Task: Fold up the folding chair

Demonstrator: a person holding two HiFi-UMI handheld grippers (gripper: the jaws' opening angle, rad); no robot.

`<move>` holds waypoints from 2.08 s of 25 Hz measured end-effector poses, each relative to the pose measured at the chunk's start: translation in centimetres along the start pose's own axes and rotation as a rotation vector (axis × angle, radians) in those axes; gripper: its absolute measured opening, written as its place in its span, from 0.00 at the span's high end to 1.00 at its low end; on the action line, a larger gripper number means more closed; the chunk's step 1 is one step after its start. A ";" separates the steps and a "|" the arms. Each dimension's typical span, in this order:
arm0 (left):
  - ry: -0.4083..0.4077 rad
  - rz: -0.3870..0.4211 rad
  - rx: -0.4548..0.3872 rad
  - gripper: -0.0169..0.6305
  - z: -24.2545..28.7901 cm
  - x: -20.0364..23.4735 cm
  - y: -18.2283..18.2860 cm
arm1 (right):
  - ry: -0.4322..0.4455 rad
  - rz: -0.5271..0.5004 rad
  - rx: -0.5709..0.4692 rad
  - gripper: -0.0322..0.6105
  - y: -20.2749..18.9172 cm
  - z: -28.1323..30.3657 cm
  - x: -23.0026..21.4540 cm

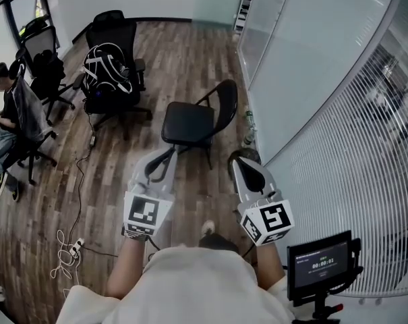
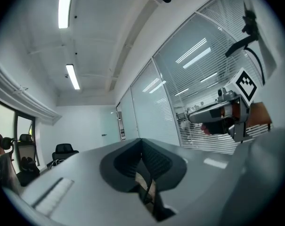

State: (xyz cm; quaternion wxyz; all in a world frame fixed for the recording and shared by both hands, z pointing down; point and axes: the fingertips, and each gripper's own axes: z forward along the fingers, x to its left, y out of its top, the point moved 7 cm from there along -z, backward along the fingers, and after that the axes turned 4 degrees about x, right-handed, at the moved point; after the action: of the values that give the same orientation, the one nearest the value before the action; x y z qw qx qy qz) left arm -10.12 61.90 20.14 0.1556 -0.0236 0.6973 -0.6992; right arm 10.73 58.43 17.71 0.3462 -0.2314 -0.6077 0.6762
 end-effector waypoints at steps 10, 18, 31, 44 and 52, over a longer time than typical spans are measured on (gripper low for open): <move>-0.006 -0.006 0.032 0.98 0.8 1.3 -2.1 | -0.060 0.051 0.013 0.95 -1.3 2.2 -1.1; -0.012 0.008 0.046 0.98 3.9 2.7 -2.0 | -0.062 0.091 0.014 0.95 -1.6 5.0 -4.0; 0.003 -0.043 0.073 0.98 13.3 6.2 -3.2 | -0.041 0.120 0.058 0.95 -2.4 13.1 -11.3; 0.051 -0.027 0.087 0.98 23.4 8.5 -4.0 | -0.017 0.128 0.091 0.95 -3.2 20.0 -20.3; 0.086 -0.017 0.132 0.98 26.7 8.2 -5.2 | 0.005 0.168 0.140 0.95 -5.1 22.6 -23.9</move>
State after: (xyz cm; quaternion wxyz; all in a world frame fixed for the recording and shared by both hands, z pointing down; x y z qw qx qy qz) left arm -12.23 33.92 24.40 0.1209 0.0106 0.6557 -0.7452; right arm 10.71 25.65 23.67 0.3054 -0.2585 -0.5366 0.7429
